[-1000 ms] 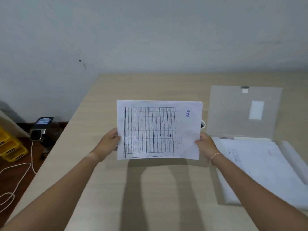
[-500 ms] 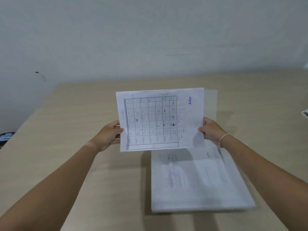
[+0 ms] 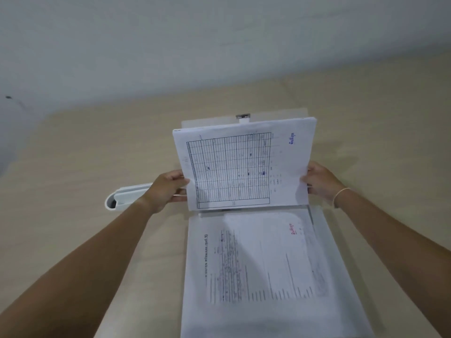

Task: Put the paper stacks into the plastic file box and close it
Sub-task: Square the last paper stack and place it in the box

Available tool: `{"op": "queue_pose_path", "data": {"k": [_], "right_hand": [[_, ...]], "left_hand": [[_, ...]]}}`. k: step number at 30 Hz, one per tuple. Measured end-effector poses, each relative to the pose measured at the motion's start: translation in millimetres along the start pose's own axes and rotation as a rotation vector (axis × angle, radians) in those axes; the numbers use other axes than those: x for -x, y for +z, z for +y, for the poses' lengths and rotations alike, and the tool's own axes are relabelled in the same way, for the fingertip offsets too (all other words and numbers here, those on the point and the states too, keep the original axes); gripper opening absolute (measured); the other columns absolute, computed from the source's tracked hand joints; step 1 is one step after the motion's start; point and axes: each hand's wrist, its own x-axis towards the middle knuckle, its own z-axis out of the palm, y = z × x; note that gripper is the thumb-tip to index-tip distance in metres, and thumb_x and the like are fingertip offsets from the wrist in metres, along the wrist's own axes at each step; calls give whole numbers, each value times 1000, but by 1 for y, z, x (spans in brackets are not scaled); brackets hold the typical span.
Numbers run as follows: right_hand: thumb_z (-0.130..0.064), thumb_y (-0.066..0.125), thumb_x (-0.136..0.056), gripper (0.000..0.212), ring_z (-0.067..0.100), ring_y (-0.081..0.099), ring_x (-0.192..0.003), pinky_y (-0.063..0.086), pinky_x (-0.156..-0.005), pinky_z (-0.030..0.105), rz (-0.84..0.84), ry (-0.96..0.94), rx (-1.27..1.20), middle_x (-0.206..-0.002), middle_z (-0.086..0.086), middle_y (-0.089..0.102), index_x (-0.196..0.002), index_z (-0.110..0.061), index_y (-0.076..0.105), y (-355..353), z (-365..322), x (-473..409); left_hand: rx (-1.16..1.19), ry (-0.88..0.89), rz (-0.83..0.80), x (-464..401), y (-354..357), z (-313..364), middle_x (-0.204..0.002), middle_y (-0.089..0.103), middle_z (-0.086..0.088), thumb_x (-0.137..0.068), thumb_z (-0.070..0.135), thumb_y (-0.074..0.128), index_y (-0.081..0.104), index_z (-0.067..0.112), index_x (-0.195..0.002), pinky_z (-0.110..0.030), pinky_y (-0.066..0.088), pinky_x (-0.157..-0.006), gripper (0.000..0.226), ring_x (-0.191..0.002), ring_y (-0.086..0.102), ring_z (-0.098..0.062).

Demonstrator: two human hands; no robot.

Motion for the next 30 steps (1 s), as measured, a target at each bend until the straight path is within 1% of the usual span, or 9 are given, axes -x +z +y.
{"op": "queue_pose_path", "data": {"k": [3,5,12,16,18,21,25,27,30], "right_hand": [[10,41,-86,40,22,62,-85,53,-77,39,-4,26,-17,-93,1,66,-103,-22,59,-2,14,-8],[9,42,-87,37,23,62,-85,51,-80,39,-11,33,-21,-95,3,66,-104,-19,59,-4,23,-9],[11,40,-89,40,27,59,-99,50,-82,36,-93,74,-45,-112,11,61,-119,-10,55,-13,34,3],[13,40,-88,42,21,61,-89,52,-75,28,-79,54,-68,-110,9,61,-120,-10,55,-15,34,8],[12,41,-89,40,18,62,-85,52,-76,29,-47,41,-75,-107,8,61,-118,-12,54,-14,34,8],[11,42,-89,37,23,60,-90,51,-81,36,-24,44,-75,-100,5,63,-118,-10,54,-15,37,5],[11,44,-86,33,17,59,-78,46,-69,29,-76,57,41,-86,-1,64,-104,-12,60,-18,43,4],[12,44,-85,37,14,57,-77,44,-65,23,-92,62,101,-87,-2,65,-93,-20,62,-18,45,6],[13,43,-83,41,9,59,-76,47,-57,15,-110,71,137,-90,-3,66,-92,-21,63,-20,48,8]], "left_hand": [[-5,-32,-24,-11,4,-11,-86,76,6,-91,9,53,70,24,-98,-27,61,-65,23,-67,72,-11],[-5,-48,-48,-15,7,-19,-84,77,8,-91,10,53,70,25,-94,-28,61,-65,23,-67,72,-11],[19,-122,-154,-16,12,-33,-93,77,4,-91,10,53,70,26,-100,-32,61,-70,25,-75,73,-19],[38,-114,-178,-14,11,-32,-93,77,6,-92,8,51,70,27,-101,-26,59,-62,28,-72,74,-16],[44,-84,-149,-13,12,-30,-91,77,5,-92,10,52,71,26,-100,-25,59,-62,27,-69,72,-15],[56,-77,-124,-13,11,-29,-86,76,3,-91,10,54,70,22,-94,-26,59,-65,21,-65,71,-14],[40,-104,-125,-10,13,-29,-84,76,4,-91,9,53,69,21,-94,-25,59,-62,20,-65,71,-14],[17,-124,-143,-7,14,-30,-89,76,6,-91,9,52,69,24,-101,-24,58,-61,24,-67,71,-14],[-43,-186,-173,-3,16,-34,-87,74,5,-90,7,52,68,23,-100,-20,52,-57,24,-64,68,-11]]}}
